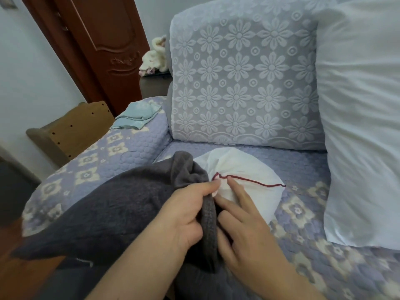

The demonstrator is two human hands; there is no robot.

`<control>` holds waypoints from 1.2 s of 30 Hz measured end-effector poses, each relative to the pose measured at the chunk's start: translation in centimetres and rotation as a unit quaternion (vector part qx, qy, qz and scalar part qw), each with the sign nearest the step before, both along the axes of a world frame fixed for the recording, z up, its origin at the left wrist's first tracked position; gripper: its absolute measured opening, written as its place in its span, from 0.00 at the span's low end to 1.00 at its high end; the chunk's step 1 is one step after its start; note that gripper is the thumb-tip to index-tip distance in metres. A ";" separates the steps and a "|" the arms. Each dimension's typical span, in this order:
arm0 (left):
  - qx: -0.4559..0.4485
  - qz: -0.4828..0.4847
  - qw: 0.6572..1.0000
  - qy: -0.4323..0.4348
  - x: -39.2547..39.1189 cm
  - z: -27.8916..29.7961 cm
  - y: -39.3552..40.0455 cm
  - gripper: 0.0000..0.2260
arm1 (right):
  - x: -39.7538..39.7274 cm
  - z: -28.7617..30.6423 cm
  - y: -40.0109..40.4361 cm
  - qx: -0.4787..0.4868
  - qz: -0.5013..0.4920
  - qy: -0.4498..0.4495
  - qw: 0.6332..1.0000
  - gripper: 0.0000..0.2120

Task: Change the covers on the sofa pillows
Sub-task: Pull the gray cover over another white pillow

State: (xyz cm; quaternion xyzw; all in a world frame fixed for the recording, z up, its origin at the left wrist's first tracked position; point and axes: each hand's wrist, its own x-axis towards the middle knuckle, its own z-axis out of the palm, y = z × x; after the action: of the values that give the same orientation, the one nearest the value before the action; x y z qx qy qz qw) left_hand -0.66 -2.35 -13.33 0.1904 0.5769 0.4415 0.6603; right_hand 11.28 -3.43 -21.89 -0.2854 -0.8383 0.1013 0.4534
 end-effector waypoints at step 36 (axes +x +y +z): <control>0.145 0.024 0.989 0.006 1.1 -1.0 -3.3 0.08 | 1.8 1.1 2.3 -0.131 -0.150 0.209 0.957 0.01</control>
State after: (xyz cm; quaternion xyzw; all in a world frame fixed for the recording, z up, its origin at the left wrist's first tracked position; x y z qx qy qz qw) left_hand 0.46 -5.68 -14.36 0.2726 0.5156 0.5350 0.6112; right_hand 13.08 -1.15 -20.82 -0.4376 -0.6519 0.1985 0.5867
